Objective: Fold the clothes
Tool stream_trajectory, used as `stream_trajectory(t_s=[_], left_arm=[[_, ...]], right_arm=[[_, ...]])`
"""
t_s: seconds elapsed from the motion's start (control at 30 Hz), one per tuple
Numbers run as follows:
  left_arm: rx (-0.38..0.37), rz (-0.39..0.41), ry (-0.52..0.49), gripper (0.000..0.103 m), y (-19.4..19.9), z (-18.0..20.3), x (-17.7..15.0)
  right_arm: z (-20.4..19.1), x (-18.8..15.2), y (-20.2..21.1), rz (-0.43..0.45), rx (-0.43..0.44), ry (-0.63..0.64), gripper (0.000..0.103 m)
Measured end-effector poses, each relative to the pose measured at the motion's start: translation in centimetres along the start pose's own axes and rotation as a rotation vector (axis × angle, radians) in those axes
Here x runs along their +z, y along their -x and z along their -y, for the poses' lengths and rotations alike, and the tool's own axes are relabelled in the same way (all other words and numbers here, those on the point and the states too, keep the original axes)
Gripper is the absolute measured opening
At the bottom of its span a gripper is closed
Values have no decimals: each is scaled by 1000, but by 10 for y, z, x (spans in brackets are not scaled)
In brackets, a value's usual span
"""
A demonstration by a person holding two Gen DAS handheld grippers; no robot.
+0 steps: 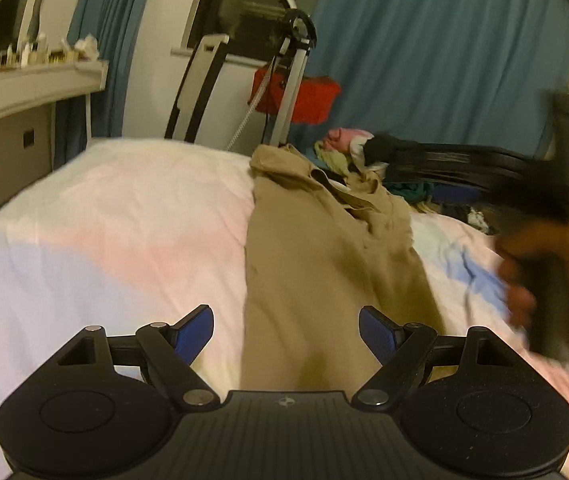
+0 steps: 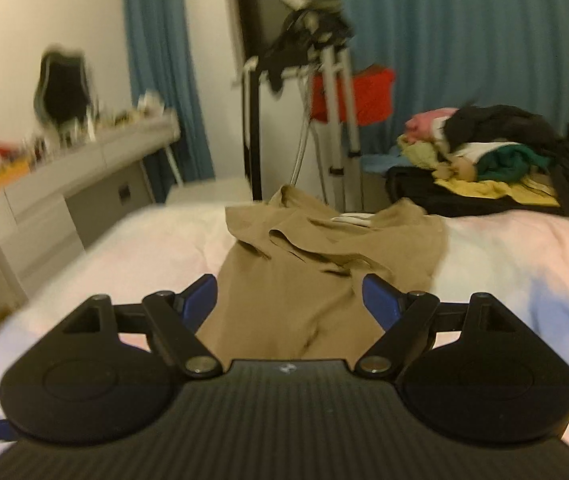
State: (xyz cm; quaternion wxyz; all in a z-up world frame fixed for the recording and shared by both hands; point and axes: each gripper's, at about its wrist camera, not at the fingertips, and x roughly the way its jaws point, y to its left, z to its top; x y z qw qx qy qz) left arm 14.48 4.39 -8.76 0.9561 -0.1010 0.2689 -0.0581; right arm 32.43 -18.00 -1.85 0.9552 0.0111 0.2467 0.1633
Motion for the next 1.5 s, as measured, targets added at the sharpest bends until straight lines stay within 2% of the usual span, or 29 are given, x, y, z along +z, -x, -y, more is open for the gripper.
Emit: stream_trajectory(t_s=[0.17, 0.27, 0.4, 0.43, 0.47, 0.53, 0.67, 0.8, 0.93, 1.03, 1.07, 1.1, 1.17, 1.2, 1.33, 1.5], left_arm=[[-53, -1, 5, 82, -20, -2, -5], [-68, -3, 1, 82, -31, -2, -8], [-58, -26, 49, 82, -42, -13, -13], [-52, -26, 61, 82, -43, -16, -13], [-46, -25, 72, 82, -43, -19, -14], [-34, -30, 101, 82, -45, -25, -14], [4, -11, 102, 82, -38, -28, -14], [61, 19, 80, 82, -32, -31, -12], [76, 7, 87, 82, -40, -37, -8], [85, 0, 99, 82, -46, -41, -5], [86, 4, 95, 82, -46, -42, -2], [93, 15, 79, 82, -45, -41, 0], [112, 52, 34, 82, -40, -38, 3], [118, 64, 21, 82, -37, -37, 4], [122, 97, 9, 82, -24, -32, 13], [100, 106, -13, 83, 0, -22, 16]], right_arm=[[0, 20, -84, -67, -25, 28, 80], [1, 22, -112, -64, -14, 11, 74], [4, 23, -140, -53, -30, 1, 67], [5, 23, -147, -51, -34, -1, 56], [5, 23, -154, -48, -37, -3, 34], [8, 24, -164, -63, -56, -5, 6], [18, 37, -167, -6, -130, -15, 4], [35, 44, -168, 13, -193, -20, 4], [52, 51, -169, 33, -256, -25, 5], [64, 56, -168, 45, -291, -40, 9], [66, 56, -163, 37, -286, -58, 16], [67, 56, -158, 22, -285, -73, 26], [61, 55, -138, 17, -259, -72, 80], [55, 54, -123, 22, -236, -65, 86], [25, 44, -48, 53, -127, -61, 87], [-11, 12, 61, 81, -30, -112, 87]])
